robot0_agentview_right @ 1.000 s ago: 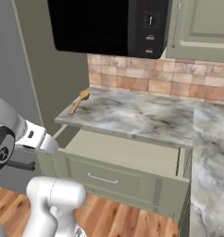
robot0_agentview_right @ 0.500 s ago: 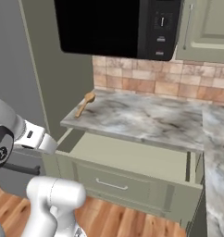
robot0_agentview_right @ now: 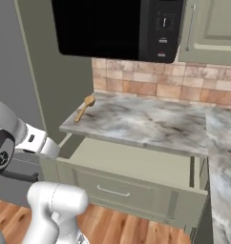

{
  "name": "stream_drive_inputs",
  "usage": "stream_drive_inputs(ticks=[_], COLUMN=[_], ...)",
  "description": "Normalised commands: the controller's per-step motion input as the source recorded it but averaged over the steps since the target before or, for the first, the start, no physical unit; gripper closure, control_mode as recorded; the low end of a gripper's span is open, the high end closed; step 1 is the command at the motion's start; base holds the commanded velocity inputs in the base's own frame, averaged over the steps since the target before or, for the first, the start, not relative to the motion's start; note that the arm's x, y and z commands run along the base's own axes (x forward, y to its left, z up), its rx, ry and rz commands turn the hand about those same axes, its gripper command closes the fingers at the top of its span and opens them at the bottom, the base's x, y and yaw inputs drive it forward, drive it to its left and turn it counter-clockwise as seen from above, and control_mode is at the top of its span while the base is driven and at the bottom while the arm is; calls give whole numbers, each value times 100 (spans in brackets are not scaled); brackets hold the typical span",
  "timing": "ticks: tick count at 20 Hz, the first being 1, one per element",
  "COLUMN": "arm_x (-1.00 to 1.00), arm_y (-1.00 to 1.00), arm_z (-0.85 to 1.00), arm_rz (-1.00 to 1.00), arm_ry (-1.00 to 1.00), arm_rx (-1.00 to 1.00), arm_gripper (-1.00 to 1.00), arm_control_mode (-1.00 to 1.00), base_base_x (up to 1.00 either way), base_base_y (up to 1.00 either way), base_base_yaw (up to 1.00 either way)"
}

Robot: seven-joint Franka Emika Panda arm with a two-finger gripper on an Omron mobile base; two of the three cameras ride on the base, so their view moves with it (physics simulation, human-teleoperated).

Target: Organize the utensils by type. Pick up the wooden spoons from the counter and place them in the open cabinet. Then pick up the metallic utensils from the counter and place them in the open drawer.

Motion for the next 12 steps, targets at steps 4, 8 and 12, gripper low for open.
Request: stream_drive_inputs(ticks=[4,8,12], arm_x=[0,0,0], arm_y=[0,0,0], arm_z=[0,0,0], arm_rz=[0,0,0], arm_ry=[0,0,0], arm_rx=[0,0,0], arm_gripper=[-100,-100,-100], arm_control_mode=[100,100,100], base_base_x=[47,52,33], base_base_y=[32,33,34], base_base_yaw=[-10,-11,-11])
